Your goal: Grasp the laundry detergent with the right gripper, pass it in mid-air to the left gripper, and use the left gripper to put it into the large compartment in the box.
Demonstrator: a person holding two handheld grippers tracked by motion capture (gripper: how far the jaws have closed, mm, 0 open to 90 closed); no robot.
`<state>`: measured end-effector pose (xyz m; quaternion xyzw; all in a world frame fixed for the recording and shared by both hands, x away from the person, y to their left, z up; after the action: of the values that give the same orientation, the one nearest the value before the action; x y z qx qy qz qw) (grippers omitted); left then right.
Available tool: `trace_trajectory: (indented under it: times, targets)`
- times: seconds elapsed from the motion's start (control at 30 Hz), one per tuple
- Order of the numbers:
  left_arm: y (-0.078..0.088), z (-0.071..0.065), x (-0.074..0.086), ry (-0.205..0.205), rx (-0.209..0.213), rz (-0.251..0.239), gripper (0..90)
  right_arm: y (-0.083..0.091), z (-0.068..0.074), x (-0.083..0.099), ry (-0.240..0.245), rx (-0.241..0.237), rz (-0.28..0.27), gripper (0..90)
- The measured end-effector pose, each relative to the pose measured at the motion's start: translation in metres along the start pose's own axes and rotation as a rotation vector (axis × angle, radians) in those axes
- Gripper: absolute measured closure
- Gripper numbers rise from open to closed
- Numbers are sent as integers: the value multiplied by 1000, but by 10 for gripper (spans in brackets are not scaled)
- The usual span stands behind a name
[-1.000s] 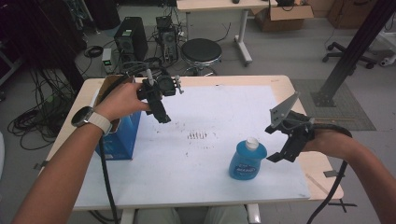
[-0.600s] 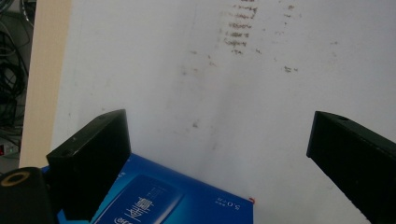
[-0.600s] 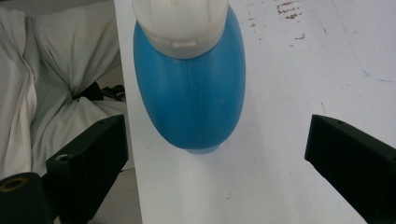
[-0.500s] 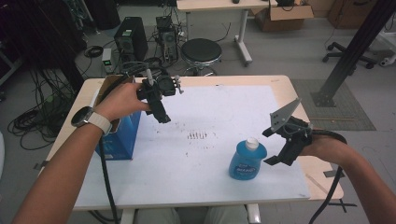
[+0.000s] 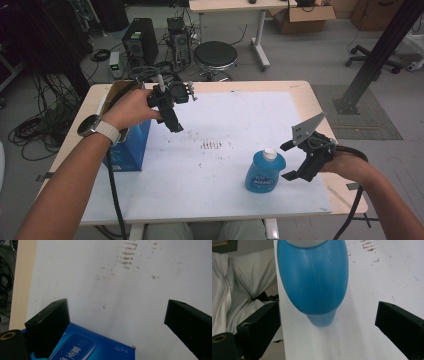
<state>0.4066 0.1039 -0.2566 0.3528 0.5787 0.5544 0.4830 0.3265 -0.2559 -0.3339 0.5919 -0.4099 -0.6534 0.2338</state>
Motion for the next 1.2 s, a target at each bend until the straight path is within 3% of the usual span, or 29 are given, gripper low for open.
trace_trajectory:
  times: [0.7, 1.2]
  targets:
    - [-5, 0, -2, -1, 5, 12, 68, -17, -2, 17, -36, -28, -107, 63]
    - [-7, 0, -3, 1, 8, 12, 67, -28, 1, 31, -78, -29, -215, 64]
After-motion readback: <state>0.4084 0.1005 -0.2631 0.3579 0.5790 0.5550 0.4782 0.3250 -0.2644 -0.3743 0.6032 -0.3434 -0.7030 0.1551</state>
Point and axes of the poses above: each handheld gripper's, and its own axes: y roughly backward along the jaws, x roughly out of its underside, z roughly to its left, the point moved 2 cm from there along -y, roughly forward along the jaws, and after that the axes turned 8 degrees about x, right-handed, at the moved point
